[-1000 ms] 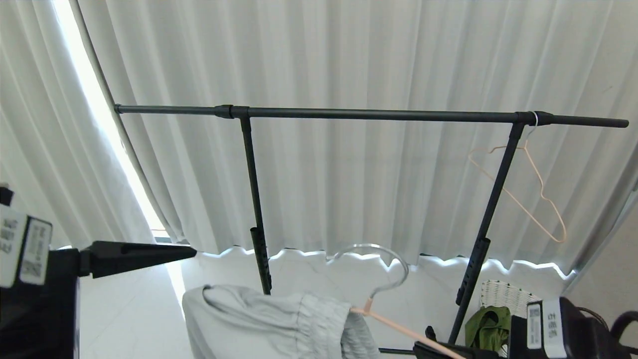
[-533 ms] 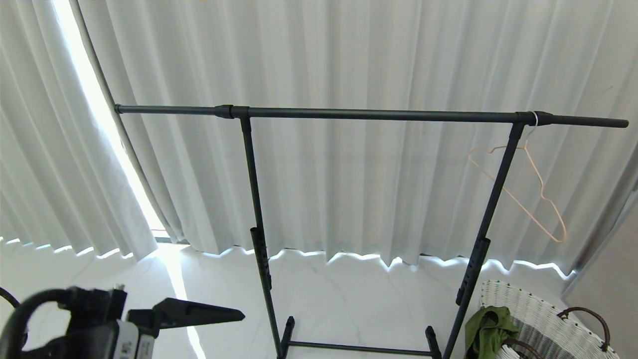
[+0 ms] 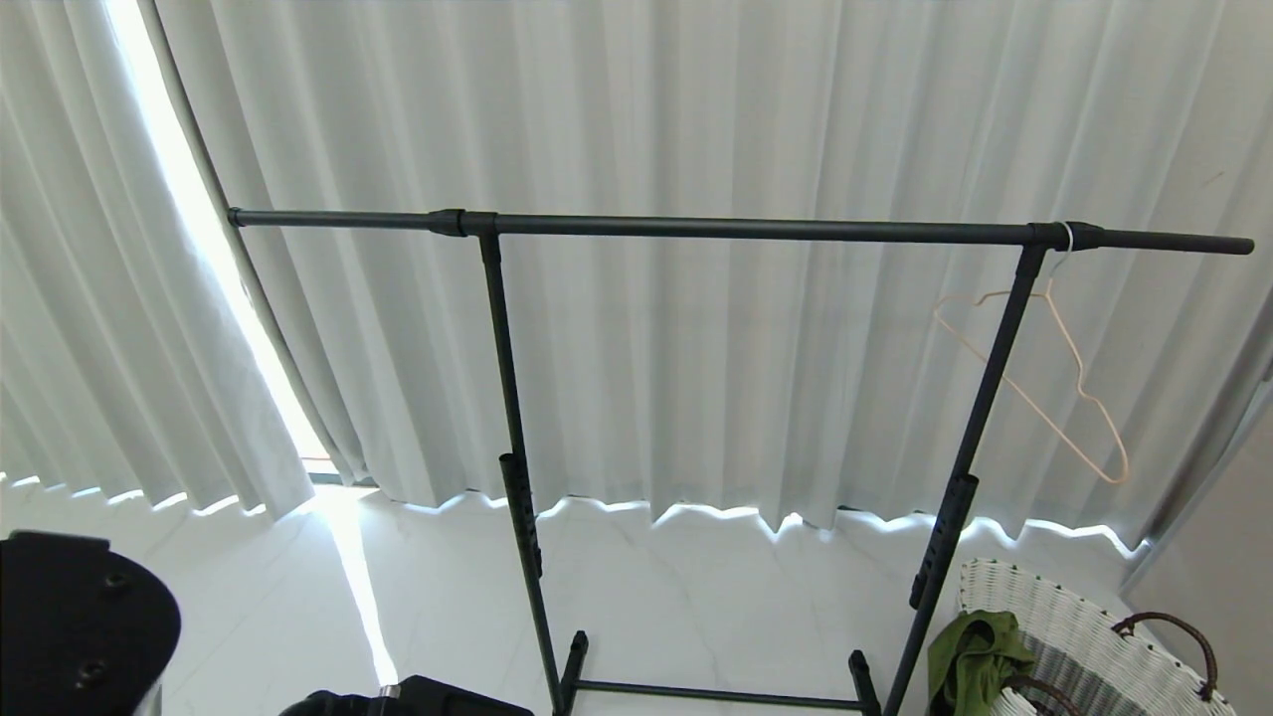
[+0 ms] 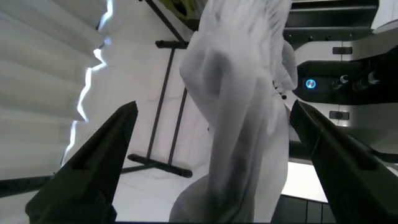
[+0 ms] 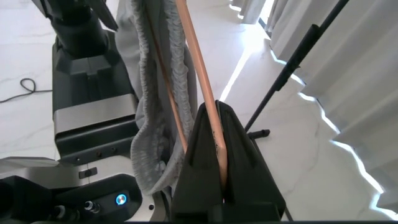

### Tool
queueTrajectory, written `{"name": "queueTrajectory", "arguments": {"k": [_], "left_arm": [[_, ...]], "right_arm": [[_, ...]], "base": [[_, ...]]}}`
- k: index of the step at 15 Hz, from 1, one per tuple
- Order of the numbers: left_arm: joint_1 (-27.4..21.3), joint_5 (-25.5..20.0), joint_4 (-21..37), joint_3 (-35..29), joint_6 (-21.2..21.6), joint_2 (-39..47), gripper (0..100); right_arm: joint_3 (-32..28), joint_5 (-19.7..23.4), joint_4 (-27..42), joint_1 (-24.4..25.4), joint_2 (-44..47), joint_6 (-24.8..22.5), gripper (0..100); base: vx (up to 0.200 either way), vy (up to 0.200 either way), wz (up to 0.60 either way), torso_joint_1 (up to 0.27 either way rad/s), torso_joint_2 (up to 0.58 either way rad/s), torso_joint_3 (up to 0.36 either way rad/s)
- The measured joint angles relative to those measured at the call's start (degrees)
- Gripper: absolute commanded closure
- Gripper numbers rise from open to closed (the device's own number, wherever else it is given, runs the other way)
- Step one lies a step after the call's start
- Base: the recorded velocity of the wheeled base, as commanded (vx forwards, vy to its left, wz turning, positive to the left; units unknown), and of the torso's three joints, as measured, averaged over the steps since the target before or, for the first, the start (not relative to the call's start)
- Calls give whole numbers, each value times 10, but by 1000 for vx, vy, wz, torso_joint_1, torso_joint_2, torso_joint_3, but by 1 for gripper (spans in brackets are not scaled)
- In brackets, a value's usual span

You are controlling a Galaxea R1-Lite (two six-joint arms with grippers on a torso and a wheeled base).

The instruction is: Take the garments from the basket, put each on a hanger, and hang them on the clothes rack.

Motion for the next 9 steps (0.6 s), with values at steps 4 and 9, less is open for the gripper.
{"name": "queueTrajectory", "arguments": {"k": [4,9], "left_arm": [[10,0,0,-1,-1,13,100],[17,0,-5,-1,-1,13,100]], "right_arm": [[-2,0,0,0,0,-1,100],[-6,0,0,0,0,-3,100]], "base": [[0,0,0,0,0,0],[0,0,0,0,0,0]]}}
